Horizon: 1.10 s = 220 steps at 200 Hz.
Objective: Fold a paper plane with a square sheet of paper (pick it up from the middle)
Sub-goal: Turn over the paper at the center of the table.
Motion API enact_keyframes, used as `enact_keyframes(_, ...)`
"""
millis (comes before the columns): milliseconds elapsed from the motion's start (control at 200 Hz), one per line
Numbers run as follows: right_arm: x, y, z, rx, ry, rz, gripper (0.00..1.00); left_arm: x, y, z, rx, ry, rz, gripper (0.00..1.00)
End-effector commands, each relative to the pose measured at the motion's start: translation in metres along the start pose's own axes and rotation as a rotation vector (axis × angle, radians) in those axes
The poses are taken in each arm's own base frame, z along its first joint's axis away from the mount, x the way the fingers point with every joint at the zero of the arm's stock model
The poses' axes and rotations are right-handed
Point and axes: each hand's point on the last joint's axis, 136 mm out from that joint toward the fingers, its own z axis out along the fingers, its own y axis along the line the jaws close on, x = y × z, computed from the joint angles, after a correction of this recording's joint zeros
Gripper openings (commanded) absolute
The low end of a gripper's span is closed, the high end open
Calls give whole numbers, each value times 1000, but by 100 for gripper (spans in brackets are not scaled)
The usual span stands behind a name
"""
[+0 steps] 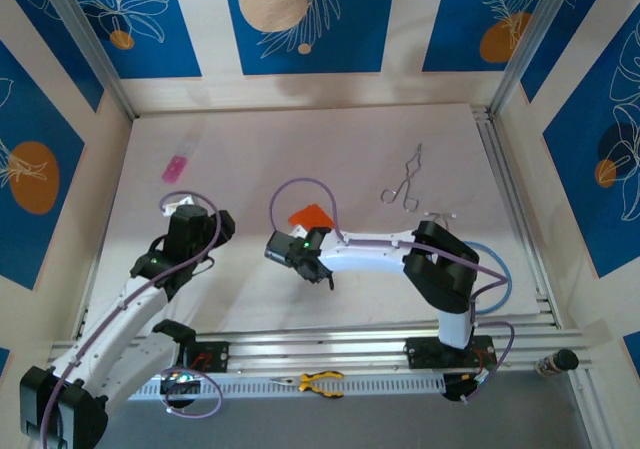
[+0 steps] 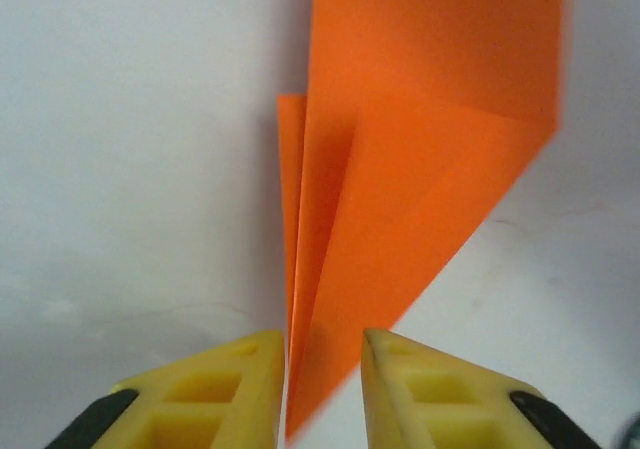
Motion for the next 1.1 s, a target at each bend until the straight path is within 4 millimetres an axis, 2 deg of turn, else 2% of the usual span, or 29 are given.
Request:
enact_keyframes(0,-17,25,-19,-251,-72,92,32,-2,10,-3,-41,-10,16,68)
enact_keyframes(85,-25,29,-34,-429,-120,172,37,-1,6,-2,-19,0,22,67)
enact_keyframes(215,-34,4,-47,-684,-207,414,42,6,-13,6,69,52,38,65)
enact_keyframes(270,-36,-13,-45,-814,-222,538,33,11,-25,11,128,88,45,63)
enact_keyframes(335,-35,-30,-37,-879,-235,648,23,19,-39,17,190,135,44,63)
enact_keyframes(400,-33,-37,-26,-893,-221,691,19,26,-51,25,243,186,34,63)
enact_keyframes(475,-31,-36,-16,-909,-181,711,10,33,-69,32,317,243,24,63)
enact_keyframes(635,-36,-29,3,-945,-130,761,5,43,-94,43,425,323,-20,62)
enact_keyframes(905,-29,-16,31,-944,-27,803,3,63,-99,54,452,421,-57,61)
enact_keyframes(980,-26,-13,35,-935,-7,813,3,68,-101,56,466,446,-61,55)
enact_keyframes(1096,-9,-10,50,-858,96,904,3,74,-106,60,493,482,-73,45)
